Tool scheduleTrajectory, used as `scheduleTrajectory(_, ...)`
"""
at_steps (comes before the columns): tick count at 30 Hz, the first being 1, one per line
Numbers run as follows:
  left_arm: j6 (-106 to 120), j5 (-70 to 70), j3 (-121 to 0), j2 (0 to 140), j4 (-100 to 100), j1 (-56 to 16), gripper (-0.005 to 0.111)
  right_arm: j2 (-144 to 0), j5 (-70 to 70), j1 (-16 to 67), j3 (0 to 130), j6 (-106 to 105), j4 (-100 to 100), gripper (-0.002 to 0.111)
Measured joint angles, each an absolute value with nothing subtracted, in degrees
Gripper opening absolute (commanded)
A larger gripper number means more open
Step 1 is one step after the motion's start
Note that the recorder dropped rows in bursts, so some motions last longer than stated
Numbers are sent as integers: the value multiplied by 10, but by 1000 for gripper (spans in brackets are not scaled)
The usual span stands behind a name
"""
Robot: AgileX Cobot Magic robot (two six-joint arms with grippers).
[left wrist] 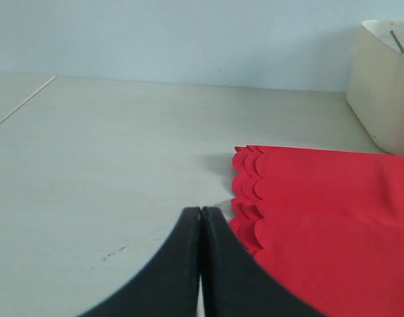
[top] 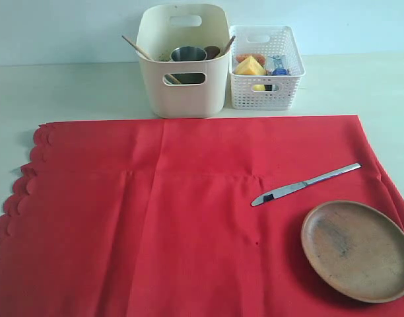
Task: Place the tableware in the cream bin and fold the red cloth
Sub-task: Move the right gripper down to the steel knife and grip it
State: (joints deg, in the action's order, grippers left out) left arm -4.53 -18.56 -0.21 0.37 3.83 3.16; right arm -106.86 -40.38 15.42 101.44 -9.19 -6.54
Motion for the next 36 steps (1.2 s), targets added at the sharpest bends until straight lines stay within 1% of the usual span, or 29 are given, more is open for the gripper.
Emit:
scheduleTrajectory(5,-45,-186,-2,4,38,32,1,-1023,-451,152,954,-173,-76,0)
scheduleTrajectory(12,-45,-186,-2,4,38,32,1,-996,-507,152,830,-193,-58,0)
scheduleTrajectory(17,-45,-186,-2,4,38,32,1,-993,-511,152,747,-199,-52,0)
scheduleTrajectory(21,-45,-186,-2,4,38,32,1,-993,-506,152,710,-221,-50,1)
scheduleTrajectory(23,-45,-186,-2,4,38,32,1,-993,-506,152,698,-244,-50,5)
scheduleTrajectory(25,-45,-186,-2,4,38,32,1,-993,-508,152,686,-266,-48,14)
scheduleTrajectory(30,-45,-186,-2,4,38,32,1,-993,-495,152,660,-318,-39,42)
scheduleTrajectory(33,-45,-186,-2,4,38,32,1,-993,-492,152,649,-384,8,49)
scheduleTrajectory(36,-45,-186,-2,4,38,32,1,-994,-493,152,645,-472,87,50)
